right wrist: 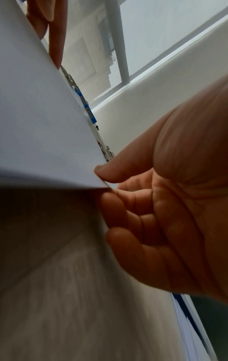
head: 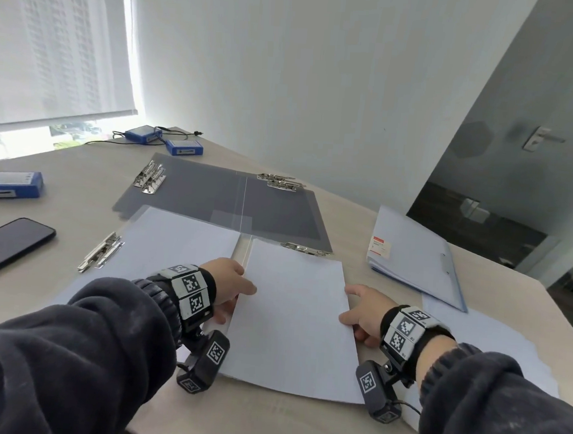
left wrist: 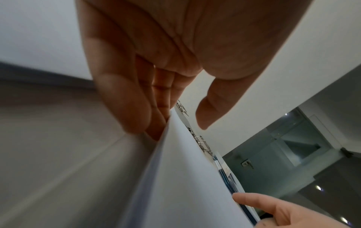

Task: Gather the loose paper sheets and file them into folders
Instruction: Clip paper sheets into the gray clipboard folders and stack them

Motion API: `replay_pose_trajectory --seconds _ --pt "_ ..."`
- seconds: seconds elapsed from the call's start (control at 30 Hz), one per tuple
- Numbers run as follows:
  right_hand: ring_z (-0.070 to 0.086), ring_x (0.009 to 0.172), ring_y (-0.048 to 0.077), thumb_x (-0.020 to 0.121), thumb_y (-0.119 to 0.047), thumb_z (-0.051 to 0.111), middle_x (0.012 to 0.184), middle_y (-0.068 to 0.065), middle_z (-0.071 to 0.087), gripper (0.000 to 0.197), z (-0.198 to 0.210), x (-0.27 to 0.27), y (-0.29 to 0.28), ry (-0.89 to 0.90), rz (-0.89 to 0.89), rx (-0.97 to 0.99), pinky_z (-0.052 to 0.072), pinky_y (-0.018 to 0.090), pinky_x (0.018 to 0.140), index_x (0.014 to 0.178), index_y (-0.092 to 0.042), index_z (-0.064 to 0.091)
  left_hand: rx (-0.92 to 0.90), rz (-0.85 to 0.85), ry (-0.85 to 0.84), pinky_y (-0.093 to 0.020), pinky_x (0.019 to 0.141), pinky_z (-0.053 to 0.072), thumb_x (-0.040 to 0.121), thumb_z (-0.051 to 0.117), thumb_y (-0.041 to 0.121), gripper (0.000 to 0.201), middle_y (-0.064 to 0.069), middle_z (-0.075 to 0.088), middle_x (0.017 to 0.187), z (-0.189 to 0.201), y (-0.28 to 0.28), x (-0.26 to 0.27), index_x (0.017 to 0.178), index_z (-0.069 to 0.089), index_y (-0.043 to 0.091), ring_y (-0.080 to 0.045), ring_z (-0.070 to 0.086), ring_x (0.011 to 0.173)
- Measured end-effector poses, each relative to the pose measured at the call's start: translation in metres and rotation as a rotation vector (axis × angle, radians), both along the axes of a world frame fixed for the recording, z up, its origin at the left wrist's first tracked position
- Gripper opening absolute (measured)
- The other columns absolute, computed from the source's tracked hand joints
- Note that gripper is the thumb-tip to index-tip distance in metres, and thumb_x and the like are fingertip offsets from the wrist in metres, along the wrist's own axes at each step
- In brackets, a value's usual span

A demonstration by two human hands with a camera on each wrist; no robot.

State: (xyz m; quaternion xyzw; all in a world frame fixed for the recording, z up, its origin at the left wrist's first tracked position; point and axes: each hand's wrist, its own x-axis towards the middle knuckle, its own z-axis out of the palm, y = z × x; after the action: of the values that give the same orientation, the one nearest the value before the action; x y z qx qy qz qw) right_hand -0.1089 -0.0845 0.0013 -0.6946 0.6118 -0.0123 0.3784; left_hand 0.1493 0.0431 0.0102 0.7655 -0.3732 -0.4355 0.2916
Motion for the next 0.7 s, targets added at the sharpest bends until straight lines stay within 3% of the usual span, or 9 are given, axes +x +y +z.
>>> replay_pose_trajectory --seconds 0.07,0.17,0.23,0.3,0.37,0.43,0.5,0.63,0.7 --pt "0.058 0.061 0.022 0.09 -0.01 0.067 0.078 0.01 0.065 0.068 0.004 0.002 -0.001 0.05 0.03 0.008 0.048 0.027 0.051 0.15 -0.027 0.039 0.02 -0.026 -0.053 -0.043 0.059 0.062 0.088 0.069 0.024 0.054 -0.012 0.064 0.109 0.003 -0.003 -0.001 0.138 0.049 0.014 -0.033 0.071 0.088" --pt "0.06 0.062 0.02 0.091 -0.011 0.067 0.081 0.008 0.066 0.066 0.007 0.004 -0.001 0.096 0.061 0.007 0.05 0.027 0.053 0.15 -0.025 0.04 0.033 -0.065 -0.155 -0.051 0.072 0.061 0.089 0.067 0.023 0.024 -0.016 0.064 0.114 0.008 -0.007 -0.004 0.108 0.055 0.015 -0.038 0.068 0.1" --pt "0.06 0.061 0.019 0.091 -0.011 0.067 0.081 0.007 0.066 0.066 0.009 0.005 -0.001 0.116 0.077 -0.002 0.05 0.026 0.051 0.15 -0.025 0.041 0.052 -0.102 -0.206 -0.05 0.076 0.061 0.09 0.066 0.023 0.02 -0.015 0.065 0.108 0.009 -0.01 -0.004 0.104 0.055 0.013 -0.036 0.067 0.102" --pt "0.06 0.061 0.018 0.091 -0.012 0.067 0.081 0.006 0.066 0.064 0.01 0.006 0.0 0.134 0.086 -0.016 0.05 0.025 0.051 0.149 -0.025 0.042 0.073 -0.152 -0.271 -0.037 0.068 0.06 0.089 0.064 0.022 0.021 -0.011 0.064 0.098 0.008 -0.014 -0.004 0.106 0.06 0.01 -0.033 0.068 0.097" --pt "0.06 0.061 0.018 0.091 -0.012 0.067 0.081 0.004 0.065 0.065 0.011 0.006 0.0 0.153 0.098 -0.03 0.05 0.025 0.051 0.15 -0.024 0.042 0.102 -0.207 -0.361 -0.025 0.054 0.051 0.088 0.063 0.023 0.022 -0.007 0.062 0.088 0.006 -0.018 -0.004 0.103 0.063 0.007 -0.028 0.066 0.08" --pt "0.06 0.063 0.022 0.091 -0.011 0.066 0.081 0.003 0.064 0.066 0.011 0.008 0.0 0.167 0.109 -0.037 0.05 0.027 0.054 0.15 -0.023 0.041 0.121 -0.251 -0.457 -0.019 0.044 0.043 0.087 0.063 0.023 0.016 -0.005 0.06 0.079 0.004 -0.021 -0.004 0.092 0.061 0.008 -0.022 0.06 0.062" --pt "0.06 0.062 0.022 0.091 -0.012 0.066 0.08 0.002 0.064 0.066 0.011 0.008 0.0 0.183 0.118 -0.042 0.049 0.026 0.055 0.151 -0.023 0.04 0.141 -0.283 -0.524 -0.019 0.044 0.041 0.086 0.063 0.024 0.014 -0.004 0.062 0.079 0.003 -0.024 -0.005 0.089 0.059 0.011 -0.02 0.058 0.058" --pt "0.06 0.06 0.019 0.092 -0.014 0.065 0.079 0.0 0.062 0.066 0.014 0.01 0.003 0.217 0.13 -0.062 0.046 0.021 0.05 0.152 -0.024 0.039 0.171 -0.36 -0.691 -0.023 0.06 0.044 0.084 0.066 0.032 0.019 0.001 0.059 0.088 0.001 -0.032 -0.002 0.091 0.055 0.018 -0.02 0.056 0.076" --pt "0.062 0.066 0.021 0.093 -0.014 0.064 0.083 0.0 0.062 0.066 0.015 0.011 0.005 0.221 0.132 -0.063 0.048 0.022 0.053 0.153 -0.024 0.038 0.168 -0.399 -0.769 -0.027 0.074 0.046 0.083 0.068 0.039 0.032 0.001 0.056 0.101 0.001 -0.037 -0.001 0.106 0.056 0.019 -0.02 0.055 0.089"
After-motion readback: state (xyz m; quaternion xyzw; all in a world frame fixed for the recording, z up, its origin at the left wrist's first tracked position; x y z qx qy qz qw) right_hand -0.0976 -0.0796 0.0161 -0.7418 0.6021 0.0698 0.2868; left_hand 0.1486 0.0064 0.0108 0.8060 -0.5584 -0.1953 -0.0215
